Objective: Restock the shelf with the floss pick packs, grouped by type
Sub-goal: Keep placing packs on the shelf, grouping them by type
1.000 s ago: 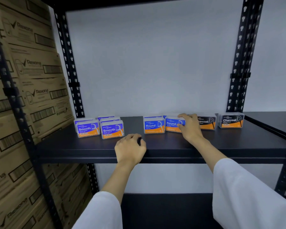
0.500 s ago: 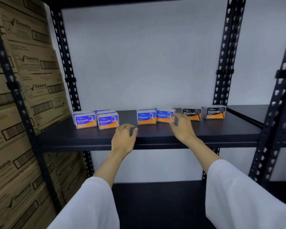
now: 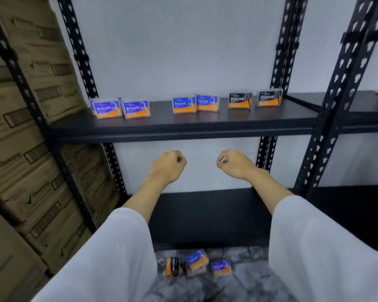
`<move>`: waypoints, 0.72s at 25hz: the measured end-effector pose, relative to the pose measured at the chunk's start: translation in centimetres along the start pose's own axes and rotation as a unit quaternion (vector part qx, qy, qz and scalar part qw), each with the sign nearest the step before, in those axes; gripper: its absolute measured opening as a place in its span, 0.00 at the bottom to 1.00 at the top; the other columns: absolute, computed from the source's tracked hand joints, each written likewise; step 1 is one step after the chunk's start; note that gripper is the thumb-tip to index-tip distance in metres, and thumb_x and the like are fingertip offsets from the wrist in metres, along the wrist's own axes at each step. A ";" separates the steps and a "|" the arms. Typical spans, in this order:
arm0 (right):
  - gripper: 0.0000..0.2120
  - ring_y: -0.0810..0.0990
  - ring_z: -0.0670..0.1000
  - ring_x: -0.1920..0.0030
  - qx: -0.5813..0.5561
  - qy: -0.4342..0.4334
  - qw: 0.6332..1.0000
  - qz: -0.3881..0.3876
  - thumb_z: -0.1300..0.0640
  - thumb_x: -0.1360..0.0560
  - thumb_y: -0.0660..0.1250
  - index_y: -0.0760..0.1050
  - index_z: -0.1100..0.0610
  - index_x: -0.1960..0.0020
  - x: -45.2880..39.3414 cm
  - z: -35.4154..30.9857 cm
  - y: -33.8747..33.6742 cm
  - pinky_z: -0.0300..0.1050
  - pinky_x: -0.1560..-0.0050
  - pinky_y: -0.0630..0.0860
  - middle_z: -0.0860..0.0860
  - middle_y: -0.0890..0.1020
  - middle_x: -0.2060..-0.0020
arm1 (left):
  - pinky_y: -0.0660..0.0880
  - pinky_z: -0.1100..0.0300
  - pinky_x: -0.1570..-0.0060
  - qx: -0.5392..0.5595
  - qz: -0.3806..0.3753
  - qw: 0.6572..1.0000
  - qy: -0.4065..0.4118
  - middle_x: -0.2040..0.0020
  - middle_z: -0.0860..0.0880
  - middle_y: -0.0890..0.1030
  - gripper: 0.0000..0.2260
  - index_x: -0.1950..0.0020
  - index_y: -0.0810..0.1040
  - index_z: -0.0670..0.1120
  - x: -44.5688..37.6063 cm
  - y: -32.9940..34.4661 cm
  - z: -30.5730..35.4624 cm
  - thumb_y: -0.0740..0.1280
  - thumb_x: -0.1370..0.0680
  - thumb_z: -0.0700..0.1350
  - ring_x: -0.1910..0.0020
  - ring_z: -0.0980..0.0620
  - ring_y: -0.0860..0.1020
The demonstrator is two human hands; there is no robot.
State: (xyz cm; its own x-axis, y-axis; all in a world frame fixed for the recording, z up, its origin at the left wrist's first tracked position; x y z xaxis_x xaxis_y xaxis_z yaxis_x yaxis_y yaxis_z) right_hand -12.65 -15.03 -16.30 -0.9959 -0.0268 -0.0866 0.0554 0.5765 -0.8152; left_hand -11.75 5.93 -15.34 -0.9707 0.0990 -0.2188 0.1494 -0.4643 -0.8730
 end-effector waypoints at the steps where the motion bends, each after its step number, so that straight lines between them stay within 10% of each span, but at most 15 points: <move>1: 0.10 0.79 0.55 0.48 0.009 0.012 0.999 -0.030 0.51 0.23 0.62 0.78 0.53 0.47 0.1 1.1 1.7 0.51 0.45 0.76 0.52 0.79 0.48 | 0.75 0.54 0.51 -0.005 -0.032 0.999 -0.014 0.45 0.50 0.80 0.11 0.45 0.78 0.50 0.4 1.7 -0.7 0.57 0.20 0.50 0.49 0.46 0.78; 18: 0.13 0.78 0.60 0.46 0.031 0.221 0.940 -0.258 0.52 0.25 0.62 0.75 0.54 0.43 -0.2 26.0 33.4 0.50 0.50 0.74 0.57 0.80 0.46 | 0.74 0.54 0.46 0.028 -0.329 0.921 -0.205 0.43 0.45 0.81 0.10 0.44 0.78 0.50 5.8 37.8 -18.0 0.63 0.23 0.50 0.42 0.44 0.78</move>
State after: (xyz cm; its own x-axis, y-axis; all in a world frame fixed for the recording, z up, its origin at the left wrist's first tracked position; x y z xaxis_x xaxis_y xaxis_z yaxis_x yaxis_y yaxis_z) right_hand -8.69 -17.02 -58.37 -0.8233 0.0599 0.5644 -0.4529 0.5301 -0.7169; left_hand -8.39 4.83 -57.51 -0.8388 0.0390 0.5431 -0.4955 -0.4684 -0.7315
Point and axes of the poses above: each hand's wrist, its own x-axis away from the middle knuckle, its own y-axis out of the palm, z = x × y, the point moved 5 cm from there along -x, towards the middle knuckle
